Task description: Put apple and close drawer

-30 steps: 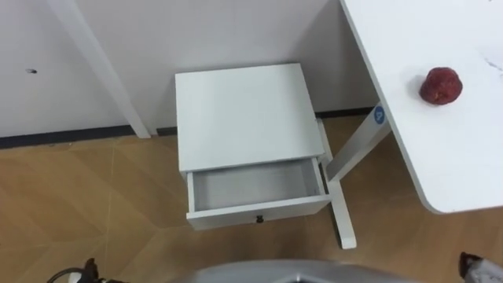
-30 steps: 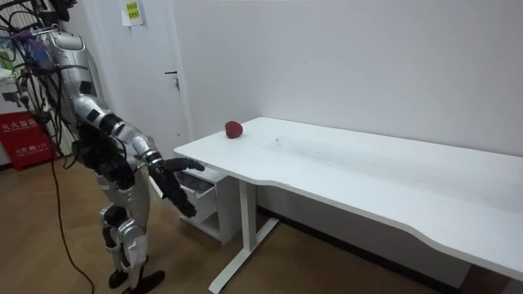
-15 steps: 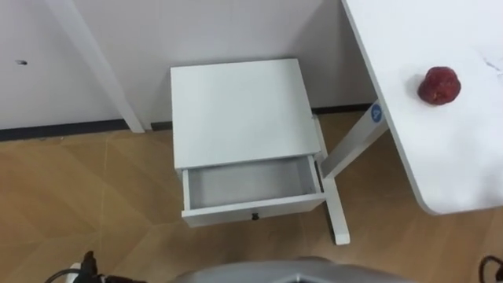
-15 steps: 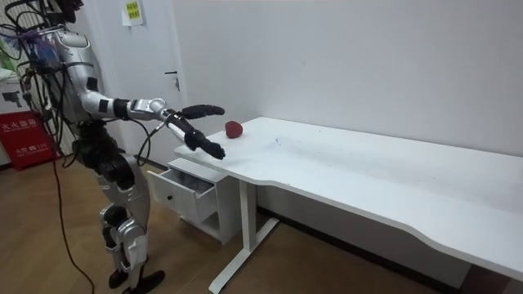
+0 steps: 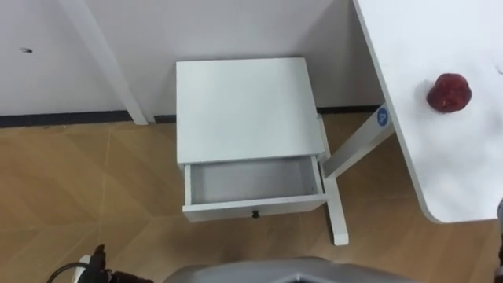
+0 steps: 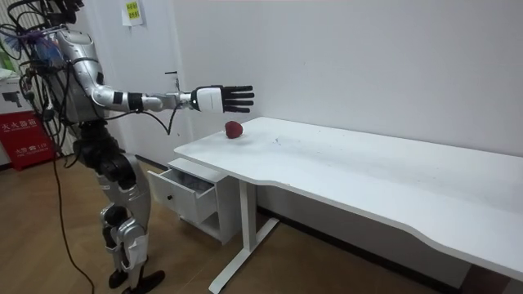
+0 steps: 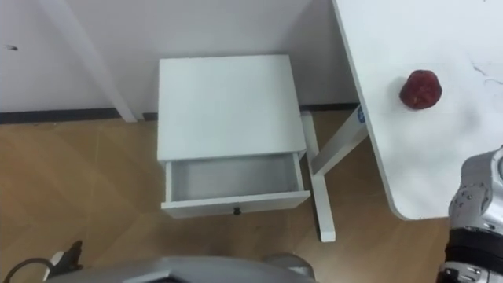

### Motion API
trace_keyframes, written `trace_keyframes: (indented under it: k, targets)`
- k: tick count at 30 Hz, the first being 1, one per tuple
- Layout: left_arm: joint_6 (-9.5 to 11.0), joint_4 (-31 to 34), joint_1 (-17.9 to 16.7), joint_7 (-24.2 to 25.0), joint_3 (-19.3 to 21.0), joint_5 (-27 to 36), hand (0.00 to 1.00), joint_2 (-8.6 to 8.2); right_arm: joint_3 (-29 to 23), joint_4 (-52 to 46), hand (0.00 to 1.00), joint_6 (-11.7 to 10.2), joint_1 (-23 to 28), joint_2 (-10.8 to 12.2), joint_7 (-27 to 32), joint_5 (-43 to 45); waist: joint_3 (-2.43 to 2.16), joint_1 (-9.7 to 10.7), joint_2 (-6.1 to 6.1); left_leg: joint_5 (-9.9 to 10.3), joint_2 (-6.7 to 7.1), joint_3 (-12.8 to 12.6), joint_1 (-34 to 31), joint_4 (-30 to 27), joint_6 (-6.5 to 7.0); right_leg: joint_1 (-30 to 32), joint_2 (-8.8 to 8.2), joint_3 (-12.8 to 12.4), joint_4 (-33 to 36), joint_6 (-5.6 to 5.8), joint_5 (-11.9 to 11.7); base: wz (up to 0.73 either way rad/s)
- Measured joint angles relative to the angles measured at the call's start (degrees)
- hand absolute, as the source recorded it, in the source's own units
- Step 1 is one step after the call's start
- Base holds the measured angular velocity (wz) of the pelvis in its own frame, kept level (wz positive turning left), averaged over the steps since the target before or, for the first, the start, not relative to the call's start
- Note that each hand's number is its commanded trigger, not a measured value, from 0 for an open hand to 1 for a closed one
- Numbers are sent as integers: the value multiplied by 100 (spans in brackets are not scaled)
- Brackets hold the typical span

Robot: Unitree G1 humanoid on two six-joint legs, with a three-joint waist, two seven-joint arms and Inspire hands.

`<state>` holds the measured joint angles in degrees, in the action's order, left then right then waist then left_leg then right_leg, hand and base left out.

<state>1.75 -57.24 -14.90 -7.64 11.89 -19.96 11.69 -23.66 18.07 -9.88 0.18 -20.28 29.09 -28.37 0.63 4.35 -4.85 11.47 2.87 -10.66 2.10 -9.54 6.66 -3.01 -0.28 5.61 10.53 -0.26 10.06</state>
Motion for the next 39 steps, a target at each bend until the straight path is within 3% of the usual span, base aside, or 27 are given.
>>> trace_keyframes:
  k: [5,13,25,39]
  targets:
    - [0,35,-74,58,-89,-42,0,76,53,629,0,104,-95,-155,-430,585,-19,-22,-32,1,8,-3,-7,1,1,13,-18,109,6,1,-1,-1]
    - [-16,9,-55,136,-219,-39,0,126,680,1320,0,255,-375,-622,-1166,1391,-27,-30,-5,0,4,-9,54,1,0,-51,-15,102,-1,1,-1,-1]
    - [-30,9,-57,345,-191,-99,0,248,683,1502,0,256,-376,-627,-1985,1821,-26,-309,-33,1,11,4,139,-4,-2,-182,-17,105,-87,-7,-7,0]
    - [-55,-10,-63,554,-61,-403,0,249,684,1730,0,256,-376,-634,-2434,2728,-42,-335,-51,1,11,27,130,-1,-2,-181,-34,348,-90,-7,-7,0]
